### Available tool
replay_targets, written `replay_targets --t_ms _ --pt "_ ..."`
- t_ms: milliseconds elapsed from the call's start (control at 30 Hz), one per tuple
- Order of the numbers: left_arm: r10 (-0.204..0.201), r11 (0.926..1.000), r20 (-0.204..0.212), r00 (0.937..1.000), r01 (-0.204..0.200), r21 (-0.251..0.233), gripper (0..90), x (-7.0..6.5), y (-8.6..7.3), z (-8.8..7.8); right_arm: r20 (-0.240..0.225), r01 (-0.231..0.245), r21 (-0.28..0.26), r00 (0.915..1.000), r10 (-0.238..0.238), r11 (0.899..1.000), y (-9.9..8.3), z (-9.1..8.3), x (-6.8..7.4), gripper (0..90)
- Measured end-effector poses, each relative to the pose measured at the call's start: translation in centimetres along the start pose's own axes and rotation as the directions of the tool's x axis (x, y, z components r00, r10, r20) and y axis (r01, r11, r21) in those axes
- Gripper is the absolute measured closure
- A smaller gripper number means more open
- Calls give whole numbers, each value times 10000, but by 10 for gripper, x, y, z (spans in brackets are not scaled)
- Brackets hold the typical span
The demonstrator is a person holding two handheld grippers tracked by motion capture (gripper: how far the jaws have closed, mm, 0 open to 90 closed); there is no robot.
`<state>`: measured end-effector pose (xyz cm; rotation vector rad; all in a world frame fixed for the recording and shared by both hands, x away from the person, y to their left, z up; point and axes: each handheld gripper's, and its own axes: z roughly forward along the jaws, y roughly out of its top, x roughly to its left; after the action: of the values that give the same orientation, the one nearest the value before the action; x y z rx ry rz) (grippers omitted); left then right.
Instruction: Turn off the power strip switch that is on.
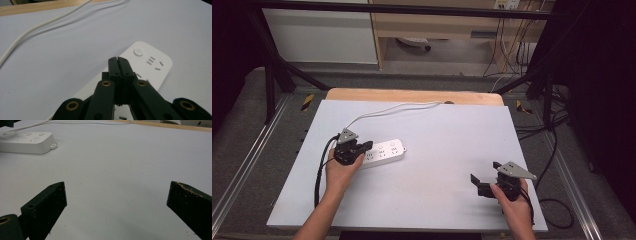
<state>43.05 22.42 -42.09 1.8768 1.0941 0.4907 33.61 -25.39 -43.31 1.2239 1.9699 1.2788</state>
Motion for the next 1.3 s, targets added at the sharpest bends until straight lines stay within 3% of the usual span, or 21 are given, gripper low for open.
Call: replay_targets --t_ms 367,1300 --pt "-162 9995 -238 9996 168 266 900 7 -5 2 -18 15 19 10000 -15 10000 0 0 0 31" --pt "46 9985 -532 9986 -16 555 900 8 -7 7 -43 -21 77 10000 21 10000 0 0 0 31"
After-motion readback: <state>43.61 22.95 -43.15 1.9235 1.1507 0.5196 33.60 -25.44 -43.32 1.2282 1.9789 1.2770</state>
